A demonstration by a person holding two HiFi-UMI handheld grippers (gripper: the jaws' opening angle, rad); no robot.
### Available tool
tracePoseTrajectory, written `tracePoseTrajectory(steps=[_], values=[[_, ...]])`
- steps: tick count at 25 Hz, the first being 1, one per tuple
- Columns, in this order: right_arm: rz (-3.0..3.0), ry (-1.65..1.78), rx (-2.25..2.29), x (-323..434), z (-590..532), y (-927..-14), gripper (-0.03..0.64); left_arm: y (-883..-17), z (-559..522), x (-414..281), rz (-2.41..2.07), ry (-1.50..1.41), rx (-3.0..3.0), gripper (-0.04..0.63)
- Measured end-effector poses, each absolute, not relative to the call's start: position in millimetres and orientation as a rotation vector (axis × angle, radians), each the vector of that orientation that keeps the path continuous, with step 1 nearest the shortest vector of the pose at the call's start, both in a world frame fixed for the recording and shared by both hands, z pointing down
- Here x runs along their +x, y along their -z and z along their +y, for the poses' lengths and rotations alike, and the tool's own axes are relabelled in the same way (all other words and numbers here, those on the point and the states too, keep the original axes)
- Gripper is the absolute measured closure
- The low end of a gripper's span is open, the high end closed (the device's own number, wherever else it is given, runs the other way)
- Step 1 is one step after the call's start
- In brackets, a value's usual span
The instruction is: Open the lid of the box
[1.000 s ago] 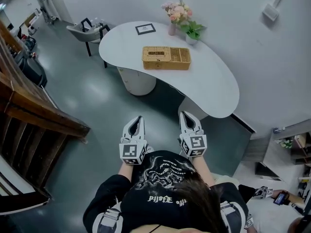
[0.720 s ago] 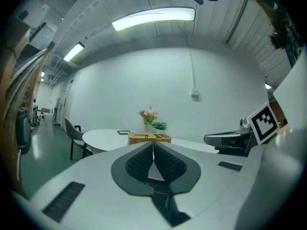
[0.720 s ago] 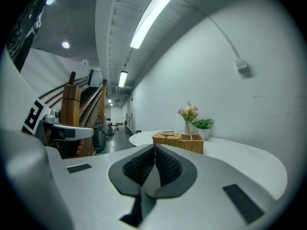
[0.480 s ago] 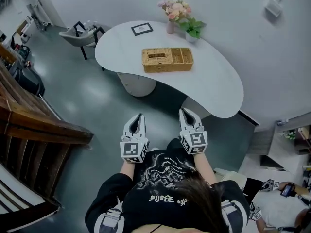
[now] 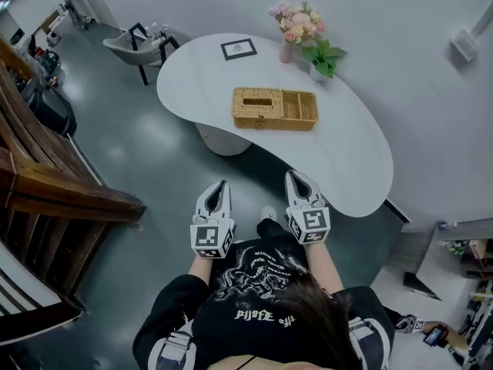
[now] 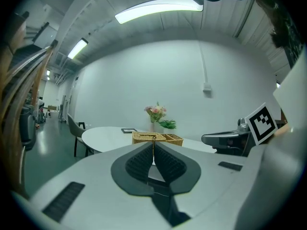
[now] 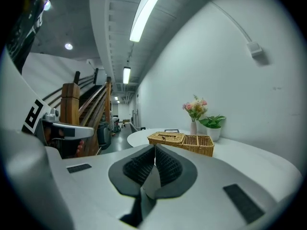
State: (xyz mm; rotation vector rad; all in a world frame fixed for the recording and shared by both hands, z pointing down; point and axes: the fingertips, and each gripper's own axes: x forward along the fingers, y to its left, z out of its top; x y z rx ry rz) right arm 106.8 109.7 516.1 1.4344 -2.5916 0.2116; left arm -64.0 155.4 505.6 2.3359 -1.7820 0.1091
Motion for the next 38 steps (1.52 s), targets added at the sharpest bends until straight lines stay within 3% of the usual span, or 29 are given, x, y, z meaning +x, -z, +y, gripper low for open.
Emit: tracePoseTrajectory(steps=[26,38], values=[[-2.752,-0.209,1.028,121.9,-37.3,-530.8,0.589,-524.7,24.9,-4.5,-1.932,-0.155,2.155,0.571],[-2.748,-0.234,0.931,112.5,-63.4,-536.3,0.588,-531.0,-4.5,-18.4,-1.962,-0.188,2.099,0.571]])
